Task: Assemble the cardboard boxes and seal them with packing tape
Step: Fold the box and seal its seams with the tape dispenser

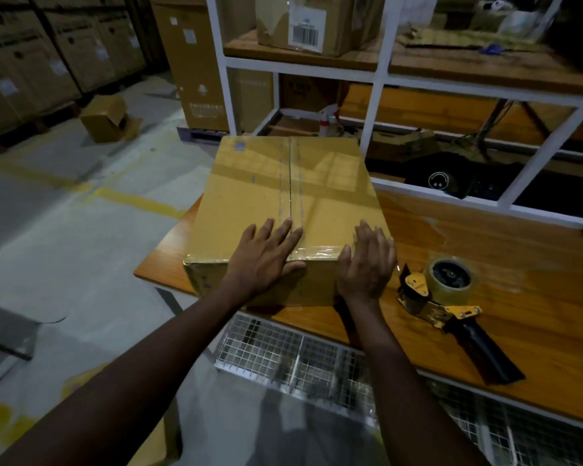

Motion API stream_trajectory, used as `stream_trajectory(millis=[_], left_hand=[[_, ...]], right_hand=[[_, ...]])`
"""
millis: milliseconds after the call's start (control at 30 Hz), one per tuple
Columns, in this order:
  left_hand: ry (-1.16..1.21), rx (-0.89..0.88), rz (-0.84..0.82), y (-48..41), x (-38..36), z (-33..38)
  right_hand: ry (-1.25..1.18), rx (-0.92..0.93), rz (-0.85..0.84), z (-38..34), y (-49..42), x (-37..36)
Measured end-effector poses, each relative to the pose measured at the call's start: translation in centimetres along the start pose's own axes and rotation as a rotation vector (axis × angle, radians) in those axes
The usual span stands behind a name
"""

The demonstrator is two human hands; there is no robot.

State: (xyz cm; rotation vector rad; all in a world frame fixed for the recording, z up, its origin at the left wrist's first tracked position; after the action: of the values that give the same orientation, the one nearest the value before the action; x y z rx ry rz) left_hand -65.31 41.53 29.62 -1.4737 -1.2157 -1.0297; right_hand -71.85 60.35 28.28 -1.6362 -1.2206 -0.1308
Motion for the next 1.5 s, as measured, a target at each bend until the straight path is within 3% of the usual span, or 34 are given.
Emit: stream_trajectory(millis=[100,200,333,500,567,867,1167,1333,1500], left_hand=[[0.008,0.027,0.019,0.0,0.4,0.2],[0.048,0.103,0.017,-0.4,1.1,1.1],[0.077,0.079,-0.056,-2.8,1.7,5.6],[0.083,0.129,-0.105,-5.5,1.8,9.5],[0.072,0.152,-0.104,-5.4,1.6,9.6],[0.078,0.189,-0.116,-5.1,2.0,10.0],[0.105,0.298,-0.132,-4.6,1.9,10.3],[0.118,0.288,-0.182,-4.7,1.7,10.4],[0.137,0.277,-0.207,-4.7,1.7,10.3]], right_hand=[[0.001,-0.047,-0.129,-1.1,-0.4,0.3],[-0.181,-0.086,-0.293,-0.9,-2.1,2.2],[-0.288,-0.145,-0.409,3.7,-6.3,4.4],[-0.241,0.054,-0.765,7.2,-6.7,2.7],[-0.209,0.142,-0.830,7.5,-6.2,2.3],[-0.270,0.191,-0.863,7.8,-5.4,2.4],[-0.229,0.162,-0.732,7.5,-5.4,3.4],[-0.248,0.158,-0.744,7.8,-5.4,3.4],[-0.217,0.158,-0.612,7.1,-4.6,4.3]])
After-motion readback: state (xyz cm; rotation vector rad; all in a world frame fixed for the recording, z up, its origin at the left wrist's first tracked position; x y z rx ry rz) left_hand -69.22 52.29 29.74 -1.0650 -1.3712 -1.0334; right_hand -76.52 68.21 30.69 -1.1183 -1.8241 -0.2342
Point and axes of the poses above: each hand's wrist, its own y-axis away from the middle knuckle, its own x-axis out of the back of the hand, z = x × y, the point moved 7 cm from there along -y, towards the middle knuckle, and after that the axes turned 1 degree about -x, right-handed, at the moved point
